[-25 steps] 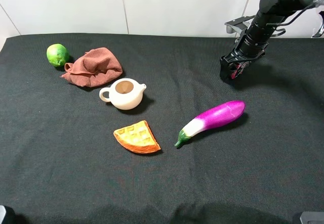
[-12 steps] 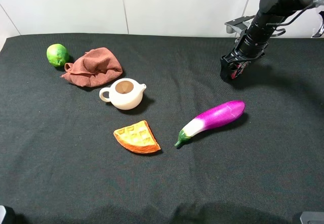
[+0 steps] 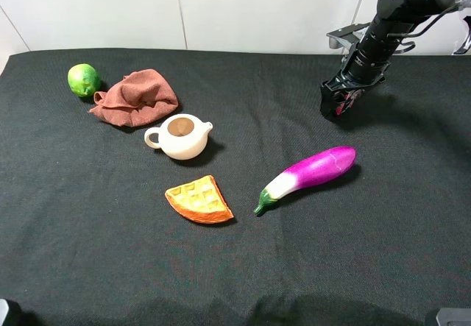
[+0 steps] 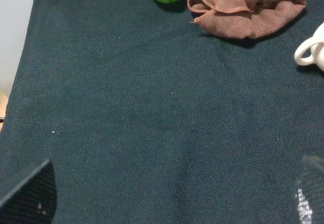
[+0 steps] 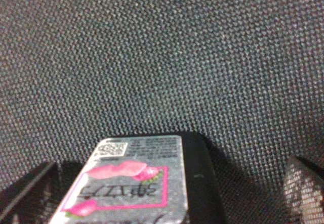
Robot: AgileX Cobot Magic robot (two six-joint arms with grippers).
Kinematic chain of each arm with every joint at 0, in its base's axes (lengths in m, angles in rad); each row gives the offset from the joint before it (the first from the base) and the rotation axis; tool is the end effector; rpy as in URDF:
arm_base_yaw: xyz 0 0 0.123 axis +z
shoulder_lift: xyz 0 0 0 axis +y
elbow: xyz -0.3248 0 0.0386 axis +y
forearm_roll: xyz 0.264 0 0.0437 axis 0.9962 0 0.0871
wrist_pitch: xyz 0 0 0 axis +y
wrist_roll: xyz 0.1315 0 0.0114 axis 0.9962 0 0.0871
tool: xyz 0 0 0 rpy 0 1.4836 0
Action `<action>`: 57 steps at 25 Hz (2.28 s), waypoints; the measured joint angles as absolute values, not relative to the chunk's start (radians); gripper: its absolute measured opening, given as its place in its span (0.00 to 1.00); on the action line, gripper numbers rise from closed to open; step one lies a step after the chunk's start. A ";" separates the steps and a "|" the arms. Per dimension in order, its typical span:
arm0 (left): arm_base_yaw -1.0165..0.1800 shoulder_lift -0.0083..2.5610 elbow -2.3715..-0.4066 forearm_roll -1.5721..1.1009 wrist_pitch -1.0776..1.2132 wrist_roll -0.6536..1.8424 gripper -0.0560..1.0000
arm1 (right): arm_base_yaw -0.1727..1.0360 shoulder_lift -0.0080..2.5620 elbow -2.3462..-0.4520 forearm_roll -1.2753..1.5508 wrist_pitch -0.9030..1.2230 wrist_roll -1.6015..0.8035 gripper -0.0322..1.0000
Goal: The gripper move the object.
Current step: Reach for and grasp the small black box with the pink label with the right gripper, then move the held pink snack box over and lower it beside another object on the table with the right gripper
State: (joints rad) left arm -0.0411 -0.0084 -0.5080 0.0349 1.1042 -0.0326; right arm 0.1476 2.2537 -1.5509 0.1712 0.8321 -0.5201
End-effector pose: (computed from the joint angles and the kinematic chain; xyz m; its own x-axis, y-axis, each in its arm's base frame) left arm -0.0012 0.0042 0.2638 -0.4795 0.0028 -0.8775 0.0056 1.0000 0.0001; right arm 0.4738 0.0873 0.0835 -0.8379 -0.5190 -0.1687 -0.5347 0.8426 0.0637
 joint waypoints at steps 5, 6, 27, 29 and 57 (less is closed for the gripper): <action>-0.041 -0.008 -0.508 0.035 1.104 -0.033 0.99 | 0.148 2.252 -1.551 0.171 0.833 -0.519 0.67; -0.041 -0.008 -0.508 0.035 1.104 -0.033 0.99 | 0.148 2.251 -1.551 0.171 0.834 -0.518 0.67; -0.041 -0.008 -0.508 0.035 1.104 -0.033 0.99 | 0.148 2.237 -1.551 0.156 0.837 -0.511 0.54; -0.041 -0.008 -0.508 0.035 1.104 -0.033 0.99 | 0.148 2.237 -1.551 0.157 0.837 -0.509 0.46; -0.041 -0.008 -0.508 0.035 1.104 -0.033 0.99 | 0.148 2.158 -1.551 0.156 0.922 -0.497 0.36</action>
State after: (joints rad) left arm -0.0411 -0.0084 -0.5080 0.0349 1.1042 -0.0326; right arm 0.1476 2.1581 -1.5509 0.1564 0.9224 -0.4965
